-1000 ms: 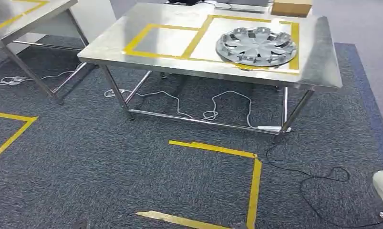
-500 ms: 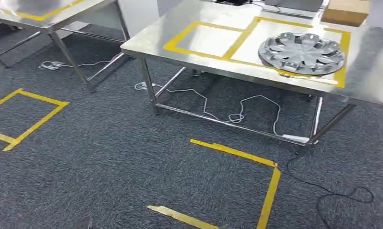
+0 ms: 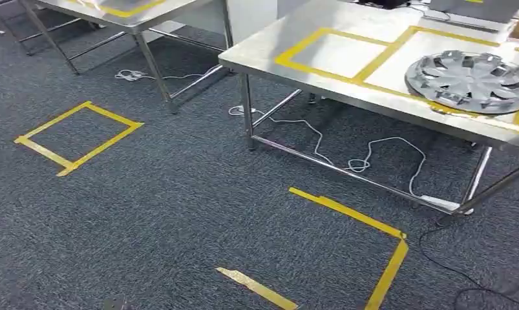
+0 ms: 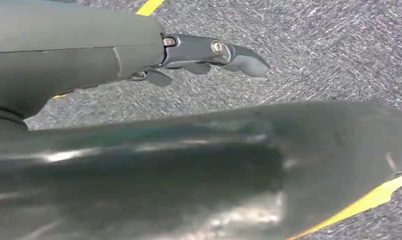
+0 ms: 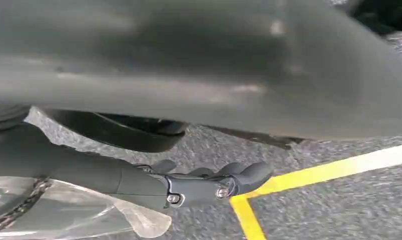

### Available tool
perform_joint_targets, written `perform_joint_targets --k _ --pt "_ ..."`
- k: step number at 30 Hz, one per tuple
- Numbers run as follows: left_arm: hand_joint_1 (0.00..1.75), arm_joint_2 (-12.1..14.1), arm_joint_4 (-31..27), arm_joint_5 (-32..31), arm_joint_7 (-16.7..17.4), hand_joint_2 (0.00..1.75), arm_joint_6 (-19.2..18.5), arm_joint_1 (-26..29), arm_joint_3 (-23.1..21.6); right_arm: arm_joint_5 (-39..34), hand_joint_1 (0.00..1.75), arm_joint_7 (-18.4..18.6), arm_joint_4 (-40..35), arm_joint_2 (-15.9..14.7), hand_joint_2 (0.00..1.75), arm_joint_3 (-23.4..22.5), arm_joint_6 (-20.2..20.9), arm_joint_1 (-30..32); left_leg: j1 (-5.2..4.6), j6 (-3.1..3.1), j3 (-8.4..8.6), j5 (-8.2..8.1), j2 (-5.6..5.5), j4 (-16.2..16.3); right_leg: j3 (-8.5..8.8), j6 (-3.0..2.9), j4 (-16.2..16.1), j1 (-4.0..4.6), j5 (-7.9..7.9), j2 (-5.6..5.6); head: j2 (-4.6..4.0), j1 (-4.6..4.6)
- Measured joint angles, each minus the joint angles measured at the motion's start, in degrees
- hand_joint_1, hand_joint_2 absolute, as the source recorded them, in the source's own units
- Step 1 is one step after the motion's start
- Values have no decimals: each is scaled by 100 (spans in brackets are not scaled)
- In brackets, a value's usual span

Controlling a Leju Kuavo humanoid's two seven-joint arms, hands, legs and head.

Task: Take the parts from the cabinet and place them on the table.

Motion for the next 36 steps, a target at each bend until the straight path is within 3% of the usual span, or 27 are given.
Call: perform_joint_targets --k 1,4,5,6,7,9,10,11,12,13,14,15,16,19,20,21,22,23,24,25,26,27,29,30,31,35,36 --pt "0 -7 0 -13 -11 0 13 -23 -11 -44 0 -11 0 0 0 -9 20 6 -11 54 -11 0 -28 -81 -23 35 30 26 -18 -49 0 -7" --pt "0 -4 0 -50 -28 0 41 21 -35 -94 0 -44 0 -2 0 -37 90 -26 -21 136 -87 12 -192 -59 20 109 15 28 -21 -232 -2 11" --pt "0 -9 0 -48 -31 0 46 28 -35 -94 0 -52 0 -2 0 -37 94 -27 30 191 -62 50 -248 -97 -42 179 51 -3 -91 -60 0 11" --pt "0 -13 -2 -50 -35 0 50 18 -39 -96 0 -59 0 -2 0 -44 94 -24 34 215 -74 59 -297 -96 -92 194 203 -12 -225 260 0 35" --pt "0 -15 -2 -50 -37 0 50 -4 -41 -98 0 -57 0 -2 0 -48 96 -20 34 253 -92 68 -367 -95 -267 197 593 -21 -451 430 0 48" --pt "0 -22 -2 -50 -37 0 48 -18 -50 -96 0 -52 0 -15 0 -55 105 5 26 272 -122 77 -513 -93 -739 204 1566 -25 -864 518 0 50" --pt "0 -22 0 -50 -35 0 37 -8 -52 -87 0 -39 0 -24 0 -55 116 14 23 272 -124 80 -588 -92 -898 204 1861 -25 -926 526 0 50" --pt "0 -20 0 -48 -35 0 15 5 -55 -74 0 -35 0 -33 0 -55 125 23 23 272 -118 82 -665 -90 -911 200 1846 -26 -815 527 0 46" --pt "0 -20 -2 -44 -37 0 -15 11 -57 -44 0 -35 0 -41 0 -55 138 25 24 270 -114 82 -745 -84 -794 190 1559 -30 -575 533 0 50" --pt "0 -20 -2 -44 -42 0 -44 9 -59 -26 0 -35 0 -48 0 -55 155 23 27 267 -108 83 -840 -73 -567 181 1058 -38 -269 571 0 46" --pt "0 -20 0 -46 -46 0 -50 4 -70 -11 0 -35 0 -57 0 -55 175 22 30 256 -105 79 -914 -55 -321 163 518 -51 4 701 -2 50" --pt "0 -24 0 -46 -48 0 -50 3 -81 5 0 -31 2 -70 0 -55 192 29 43 236 -122 72 -970 -43 -173 148 213 -78 -1 1052 0 46" --pt "0 -24 -2 -48 -50 0 -48 -18 -85 7 0 -28 11 -72 0 -55 199 38 6 191 -173 69 -1036 23 -145 148 75 -107 -15 1193 0 35" --pt "0 -22 0 -50 -52 0 -46 8 -92 4 0 -20 11 -101 0 -59 214 51 75 53 -247 148 -1245 -20 -110 86 118 -51 -15 1010 0 44" --pt "0 -13 -2 -50 -55 0 -46 9 -92 5 0 -22 13 -101 0 -59 221 58 63 31 -256 138 -1326 -8 -91 37 44 -115 16 899 0 42" --pt "0 -9 0 -50 -57 0 -48 18 -94 7 0 -22 13 -107 0 -59 236 54 46 19 -276 73 -1112 57 -58 17 35 -104 25 825 0 39" --pt "0 -13 0 -50 -66 0 -68 7 -98 -6 0 -44 13 -109 0 -59 245 55 35 -27 -444 -165 -765 420 -47 -31 24 -100 16 724 0 -48" --pt "0 -9 0 -48 -66 0 -85 -7 -105 -110 0 -85 13 -111 0 -72 247 69 47 -59 -643 -382 -632 853 -43 -46 27 -85 5 624 0 -48" --pt "0 -7 0 -41 -68 0 -85 -16 -109 -245 0 -147 13 -118 0 -131 243 78 58 -79 -853 -579 -568 1312 -38 -56 27 -73 -6 515 0 -48" --pt "0 -7 0 -33 -68 0 -85 -14 -109 -354 0 -188 13 -129 0 -228 232 77 65 -94 -1019 -698 -538 1686 -38 -65 30 -68 -14 414 0 -48" --pt "0 -4 0 -35 -68 0 -85 3 -109 -303 0 -179 13 -140 0 -291 243 76 73 -101 -1041 -656 -526 1761 -32 -64 31 -66 -22 331 0 -48" --pt "0 -2 0 -44 -68 0 -87 18 -114 -187 0 -135 13 -151 0 -297 265 70 77 -97 -914 -476 -512 1546 -22 -52 31 -61 -31 255 0 -50" --pt "0 9 0 -72 -68 0 -114 20 -124 40 0 -61 13 -155 0 -295 302 62 68 -49 -412 -6 -410 609 26 -30 31 -54 -58 127 0 -50" --pt "0 13 0 -79 -68 0 -133 12 -129 142 0 -44 13 -155 0 -289 319 64 38 1 -168 126 -166 146 53 -12 31 -45 -78 73 0 -50" --pt "0 15 0 -87 -68 0 -149 -13 -131 190 0 -37 13 -155 0 -284 336 74 -40 35 -101 16 -31 14 49 34 51 8 -110 10 0 -54" --pt "0 26 0 -103 -68 0 -144 17 -138 247 0 -35 13 -157 0 -282 358 46 -28 178 -137 26 -263 -59 118 154 13 11 -145 -220 0 -46" --pt "0 22 0 -103 -68 0 -142 28 -135 252 0 -35 13 -160 0 -280 367 48 9 216 -102 56 -316 -95 62 191 84 -17 -237 19 0 -27"
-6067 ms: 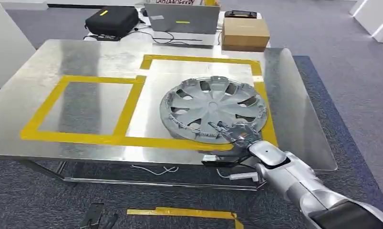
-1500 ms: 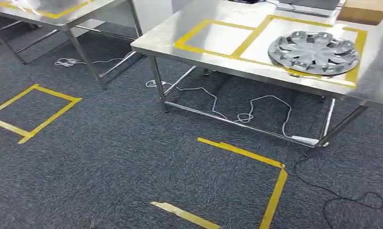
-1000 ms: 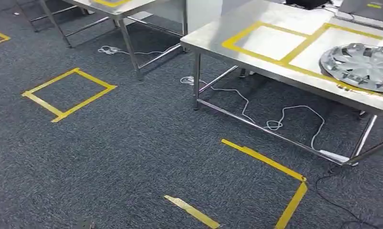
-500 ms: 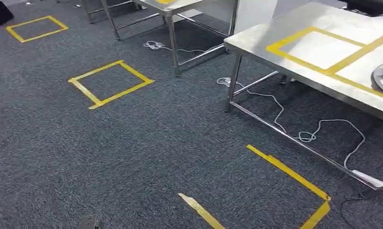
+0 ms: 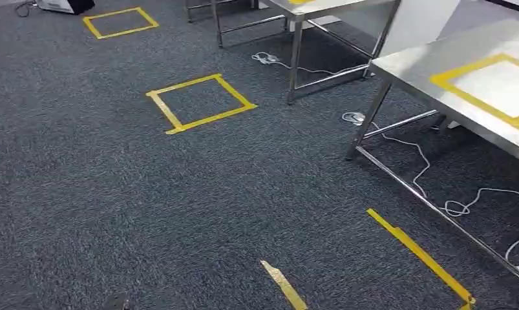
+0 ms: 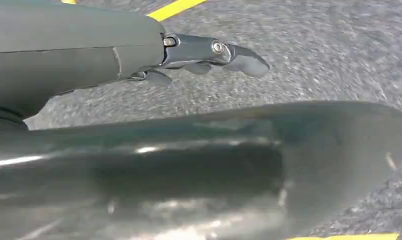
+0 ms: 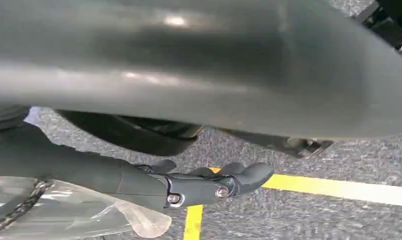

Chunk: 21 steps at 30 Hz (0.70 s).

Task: Take the parts from the cabinet and place them on the table.

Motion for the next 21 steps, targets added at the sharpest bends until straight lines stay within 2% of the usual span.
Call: perform_joint_targets --k 1,2,3,4,5,6,7,8,9,10,11,14,15,16,17,18,19,20,21 --pt "0 2 -2 -13 0 0 0 -20 -2 4 0 2 2 0 0 0 29 -2 14 36 -7 9 -59 -3 -124 4 264 -11 -190 279 0 42" --pt "0 0 -2 -20 0 0 0 -38 -4 11 0 32 2 -2 0 0 76 6 16 51 -20 11 -123 -3 -329 14 696 -23 -404 415 0 62" --pt "0 0 0 -31 0 0 -7 -42 -7 13 0 81 4 -20 0 0 127 11 14 60 -22 10 -197 -2 -588 18 1216 -24 -614 477 0 60" --pt "0 0 0 -41 0 0 -7 -39 -11 13 0 122 4 -26 0 0 185 18 10 60 -23 9 -264 1 -811 22 1629 -19 -742 502 0 64" --pt "0 2 0 -74 2 0 -9 -32 -13 13 0 212 4 -42 0 0 311 23 9 60 -17 9 -339 2 -944 25 1814 -18 -716 510 0 60" --pt "0 2 -2 -87 9 0 -11 -26 -20 20 0 271 4 -50 0 -2 424 25 10 60 -9 9 -417 3 -930 21 1690 -19 -529 512 0 60" --pt "0 4 0 -118 20 0 -9 -23 -35 46 0 304 4 -59 0 -2 496 17 12 57 -1 8 -504 10 -791 15 1307 -24 -236 523 0 62" --pt "0 2 0 -151 50 0 6 -26 -52 46 0 304 4 -72 0 -2 542 12 18 48 10 2 -592 21 -560 6 756 -31 86 574 0 60" --pt "0 0 -2 -182 81 0 13 -28 -68 35 0 304 4 -72 0 -2 544 15 24 28 7 -11 -659 38 -355 -1 263 -51 329 771 0 68" --pt "0 0 0 -192 87 0 28 -26 -83 26 0 304 7 -72 0 -2 548 28 20 5 -8 -19 -694 51 -288 -12 145 -76 253 1056 0 66" --pt "0 -2 0 -199 92 0 48 -38 -103 22 0 302 9 -72 0 -2 551 28 6 -34 -71 -18 -777 105 -242 -27 12 -89 218 1069 0 62" --pt "0 -11 0 -322 252 0 169 22 -146 11 0 308 9 -76 0 -4 500 33 52 -148 -111 44 -942 59 -214 -109 39 -46 238 922 0 62" --pt "0 -11 0 -365 297 0 212 33 -160 13 0 308 9 -72 0 -4 481 32 61 -167 -120 2 -911 97 -182 -161 -19 -95 268 827 0 64" --pt "0 -24 0 -409 330 0 243 49 -184 15 0 313 9 -72 0 -4 474 31 22 -198 -174 -106 -556 253 -161 -186 -26 -79 264 759 0 34" --pt "0 -26 0 -478 369 0 262 47 -218 22 0 328 9 -72 0 -4 476 36 24 -229 -328 -299 -358 580 -150 -221 -26 -66 249 667 0 -6" --pt "0 -26 0 -560 413 0 269 40 -267 33 0 376 9 -72 0 -4 492 44 38 -251 -560 -541 -268 1078 -142 -242 -24 -49 234 556 0 3" --pt "0 -26 0 -612 452 0 278 41 -312 37 0 409 9 -74 0 -7 509 51 50 -265 -785 -735 -234 1555 -136 -258 -24 -39 222 448 0 3" --pt "0 -26 0 -638 498 0 278 51 -341 42 0 430 9 -79 0 -9 544 50 62 -276 -926 -805 -222 1858 -132 -261 -21 -29 212 354 0 1" --pt "0 -26 0 -660 522 0 280 69 -361 42 0 492 9 -79 0 -9 590 42 70 -277 -919 -732 -214 1854 -120 -255 -21 -23 203 280 0 1"
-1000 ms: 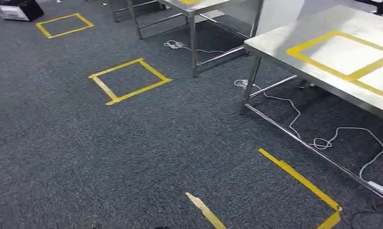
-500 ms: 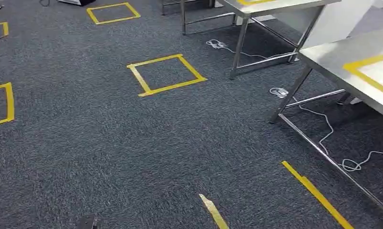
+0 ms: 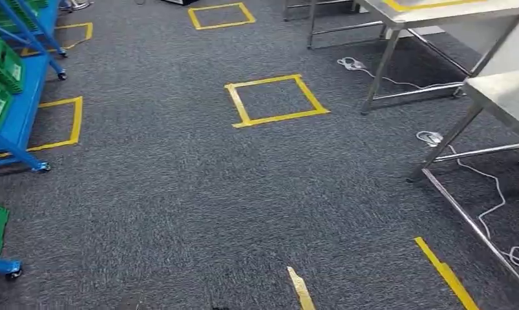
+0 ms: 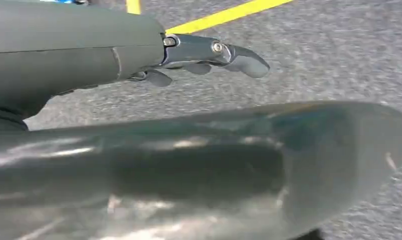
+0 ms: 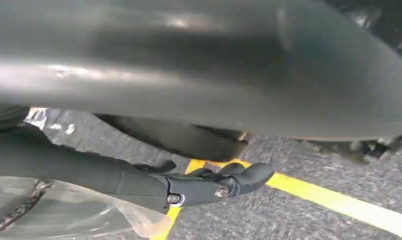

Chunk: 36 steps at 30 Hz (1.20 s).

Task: Take the parts from the cabinet and place them on the table.

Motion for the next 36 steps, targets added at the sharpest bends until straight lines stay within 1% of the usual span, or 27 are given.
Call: perform_joint_targets --k 1,2,3,4,5,9,10,11,12,13,14,15,16,18,19,20,23,25,26,27,29,30,31,33,34,35,36 --pt "0 2 0 -9 15 0 0 16 -19 4 0 28 0 0 0 0 22 -9 0 8 123 183 10 -228 16 5 0 4 -12 -70 0 0" --pt "0 4 0 -15 35 0 0 22 -48 17 0 69 0 0 0 0 59 -9 -4 28 359 446 47 -691 45 14 0 6 -31 -143 0 -4" --pt "0 7 0 -20 48 0 0 21 -68 20 0 100 0 0 0 0 63 -9 -16 62 654 708 163 -1254 83 31 0 8 -53 -216 0 0" --pt "0 7 0 -24 54 0 0 17 -76 22 0 107 0 0 0 0 68 -7 -62 97 852 725 449 -1645 100 54 -3 15 -75 -270 0 -4" --pt "0 2 0 -26 61 0 0 -10 -87 22 0 105 0 0 0 0 74 -1 -124 132 891 673 512 -1751 62 107 16 60 -108 -319 0 -11" --pt "0 9 0 -24 65 0 2 25 -111 24 0 102 0 0 0 -2 74 -61 -117 262 874 705 264 -1806 178 230 -30 55 -149 -559 0 7" --pt "0 2 0 -24 72 0 2 36 -114 24 0 102 0 0 0 -2 74 -61 -90 302 890 731 208 -1835 117 258 58 30 -252 -290 0 26" --pt "0 2 0 -24 72 0 4 21 -116 24 0 96 0 0 0 0 74 -61 -76 341 881 741 147 -1835 -24 265 364 17 -448 1 0 68" --pt "0 2 0 -26 72 0 4 9 -118 24 0 98 0 0 0 -2 74 -57 -76 356 869 741 71 -1831 -248 277 824 8 -660 149 0 83" --pt "0 -7 0 -26 72 0 2 6 -120 24 0 98 0 -2 0 -2 74 -49 -84 365 868 736 -2 -1831 -515 281 1345 6 -862 207 0 81" --pt "0 -7 0 -26 70 0 2 11 -120 24 0 98 0 -2 0 -2 72 -43 -87 367 869 734 -71 -1826 -726 285 1717 8 -959 226 0 83" --pt "0 -7 0 -26 70 0 2 21 -120 22 0 98 0 -7 0 -4 72 -42 -89 366 875 733 -151 -1822 -827 284 1831 9 -899 232 0 81" --pt "0 -7 0 -24 72 0 2 25 -120 22 0 107 0 -9 0 -7 74 -41 -89 365 882 732 -238 -1816 -780 278 1626 6 -671 234 0 79" --pt "0 -11 0 -24 72 0 0 19 -122 22 0 107 0 -9 0 -9 72 -39 -79 345 897 719 -416 -1799 -383 266 644 -10 -64 336 0 81" --pt "0 -15 0 -26 70 0 -2 20 -122 22 0 107 0 -9 0 -9 74 -31 -73 322 890 705 -477 -1782 -206 263 198 -37 83 589 0 85" --pt "0 -13 0 -24 70 0 -2 10 -122 22 0 105 4 -9 0 -9 76 -27 -107 284 850 698 -533 -1738 -154 259 95 -66 -12 865 0 76" --pt "0 -15 0 -26 72 0 -7 21 -127 22 0 105 4 -9 0 -9 76 -21 -33 175 789 747 -709 -1768 -100 171 87 -10 -18 720 0 74" --pt "0 -2 0 -26 79 0 -4 29 -129 24 0 105 4 -7 0 -11 76 -31 -26 118 771 736 -767 -1745 -54 72 11 -52 34 548 0 74" --pt "0 -11 2 -26 79 0 -2 35 -133 24 0 105 4 -11 0 -15 76 -25 -72 95 712 607 -412 -1574 -24 52 -14 -40 39 476 0 36" --pt "0 -9 2 -26 83 0 -2 26 -142 26 0 105 4 -9 0 -15 76 -25 -63 75 529 383 -206 -1185 -15 30 -15 -33 26 378 0 4" --pt "0 -7 2 -35 136 0 -4 11 -160 33 0 107 4 -11 0 -17 83 8 -45 43 98 14 -52 -280 9 1 -13 -4 -9 157 0 13" --pt "0 -7 2 -48 175 0 -13 17 -164 33 0 118 4 -13 0 -17 87 6 -35 40 14 4 -23 -107 18 -3 -12 2 -25 68 0 13" --pt "0 -7 2 -52 212 0 -17 29 -164 37 0 127 4 -13 0 -20 105 2 -28 41 57 115 -6 -186 35 0 -12 9 -36 -8 0 11" --pt "0 -4 2 -20 245 0 -13 37 -162 39 0 155 4 -13 0 -20 151 -15 -32 72 434 554 65 -925 86 18 -12 14 -75 -152 0 9" --pt "0 -7 2 -9 260 0 -2 33 -162 39 0 201 4 -11 0 -20 162 -17 -52 114 702 773 242 -1427 127 35 -13 15 -102 -220 0 11" --pt "0 -7 2 -4 269 0 0 19 -162 39 0 229 7 -11 0 -20 181 -8 -127 136 844 699 529 -1652 119 82 -11 46 -138 -280 0 11" --pt "0 -15 2 20 275 0 11 -6 -162 46 0 238 7 -13 0 -20 188 -6 -136 177 848 684 497 -1730 86 133 7 65 -176 -319 0 0"
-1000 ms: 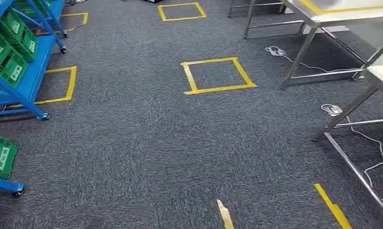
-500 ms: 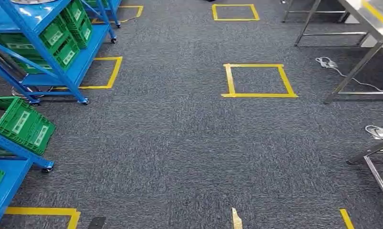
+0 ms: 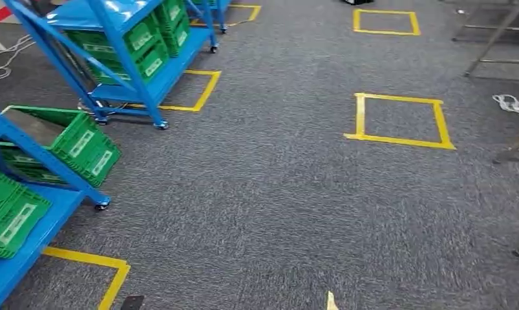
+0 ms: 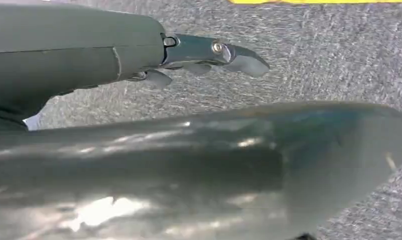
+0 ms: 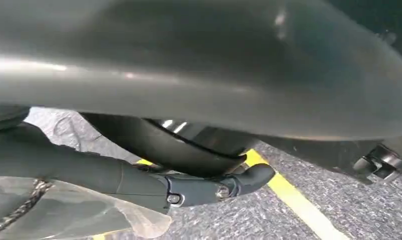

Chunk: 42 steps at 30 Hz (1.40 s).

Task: Take the parts from the cabinet and place them on the table.

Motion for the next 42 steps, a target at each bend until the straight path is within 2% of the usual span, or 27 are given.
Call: perform_joint_targets --k 3,4,5,6,8,9,10,12,13,14,15,18,19,21,23,25,26,28,29,30,34,35,36,37,39,40,42 --pt "0 24 0 232 4 0 4 33 48 197 0 112 -2 11 0 2 44 -58 -18 74 -29 -11 -180 -8 148 62 -36 -1 -32 -209 0 18" --pt "0 33 0 295 4 0 -17 44 100 271 0 138 -4 11 0 13 44 -70 42 124 24 28 -251 -72 98 107 -3 -35 -101 -63 0 17" --pt "0 57 0 335 7 0 -46 43 129 308 0 142 -4 11 0 26 46 -78 46 145 28 33 -293 -79 43 118 160 -38 -226 269 0 57" --pt "0 83 0 337 9 0 -92 38 149 337 0 151 -4 11 0 31 41 -80 49 169 16 39 -360 -77 -138 125 534 -47 -420 433 0 74" --pt "0 138 0 343 52 0 -175 30 164 361 0 155 -4 11 0 31 18 -103 42 186 11 32 -512 -75 -675 137 1552 -56 -804 526 0 81" --pt "0 164 0 330 78 0 -197 35 175 365 0 168 -4 7 0 31 17 -124 39 187 18 30 -585 -73 -844 142 1804 -55 -818 534 0 81" --pt "0 184 0 319 107 0 -199 37 190 367 0 164 -4 -2 0 31 26 -125 40 185 31 27 -673 -72 -881 140 1774 -56 -678 540 0 74" --pt "0 210 0 282 114 0 -190 40 210 369 0 157 -4 -15 0 28 44 -116 49 169 57 13 -861 -60 -629 128 1039 -67 -107 598 0 79" --pt "0 216 0 275 114 0 -190 39 212 369 0 155 -4 -22 0 28 50 -114 57 149 69 0 -940 -50 -427 121 532 -77 181 721 0 79" --pt "0 223 0 267 107 0 -190 43 214 369 0 155 -2 -22 0 28 55 -101 61 122 52 -13 -1002 -41 -299 114 266 -107 195 1034 -2 81" --pt "0 232 0 262 85 0 -186 22 214 369 0 146 2 -22 0 28 53 -94 40 83 0 -20 -1080 26 -254 107 95 -140 159 1177 0 75" --pt "0 243 0 249 15 0 -186 65 216 347 0 122 0 -24 0 26 13 -108 104 -45 -73 39 -1261 -25 -218 -8 125 -74 143 1011 0 79" --pt "0 260 0 210 11 0 -184 64 216 324 0 90 0 -22 0 24 -9 -103 100 -76 -77 20 -1299 4 -188 -61 49 -118 176 906 0 81" --pt "0 241 0 142 26 0 -181 56 216 247 0 46 0 -31 0 18 -61 -80 67 -120 -266 -290 -749 447 -139 -122 19 -100 172 729 0 18" --pt "0 232 0 92 57 0 -166 34 212 201 0 26 0 -35 0 11 -72 -37 84 -154 -668 -699 -553 1323 -120 -156 22 -65 142 525 0 22" --pt "0 221 0 42 51 0 -157 49 206 94 0 -48 0 -52 0 -37 -90 -7 103 -167 -855 -765 -504 1737 -95 -164 24 -49 111 345 0 24" --pt "0 221 0 24 18 0 -157 64 201 61 0 -50 0 -55 0 -65 -87 -5 106 -164 -746 -580 -492 1530 -75 -159 24 -45 94 273 0 26" --pt "0 232 0 15 -83 0 -155 60 197 48 0 -44 0 -50 0 -131 -66 -6 96 -122 -272 -70 -382 605 -4 -142 23 -39 48 146 0 24" --pt "0 238 0 15 -149 0 -160 52 197 77 0 -37 0 -46 0 -144 -59 -3 62 -75 -33 59 -118 118 35 -114 21 -34 14 84 0 24" --pt "0 254 0 11 -201 0 -199 29 197 112 0 -24 2 -35 0 -149 -59 17 -14 -50 34 -34 16 16 -10 -61 36 14 -27 26 0 24" --pt "0 317 0 -188 -326 0 -489 77 98 144 0 92 0 -15 0 -173 -111 -30 9 71 33 -17 -224 -59 126 44 -4 4 -77 -173 0 22" --pt "0 321 0 -217 -352 175 -534 98 76 122 0 94 0 -15 0 -181 -122 -29 32 97 60 5 -269 -87 71 72 75 -19 -154 141 0 44" --pt "0 330 0 -223 -393 175 -579 93 61 90 0 87 0 -15 0 -209 -129 -25 44 139 54 12 -328 -91 -63 87 339 -43 -310 402 0 61" --pt "0 334 0 -238 -439 175 -623 90 42 66 0 83 0 -15 0 -253 -133 -21 50 145 47 11 -403 -91 -305 105 833 -59 -538 503 0 79" --pt "0 339 -2 -276 -512 175 -651 116 22 -2 0 92 2 -15 0 -337 -164 -9 49 158 51 2 -546 -86 -801 141 1723 -61 -820 542 0 79" --pt "0 345 -9 -304 -549 175 -651 137 4 -35 0 90 0 -15 0 -391 -181 7 50 156 61 1 -624 -85 -924 150 1860 -62 -776 543 0 79" --pt "0 352 -46 -407 -577 175 -638 204 -18 -96 0 87 0 -15 0 -481 -225 8 65 141 86 -12 -792 -73 -807 151 1376 -74 -303 560 0 79"
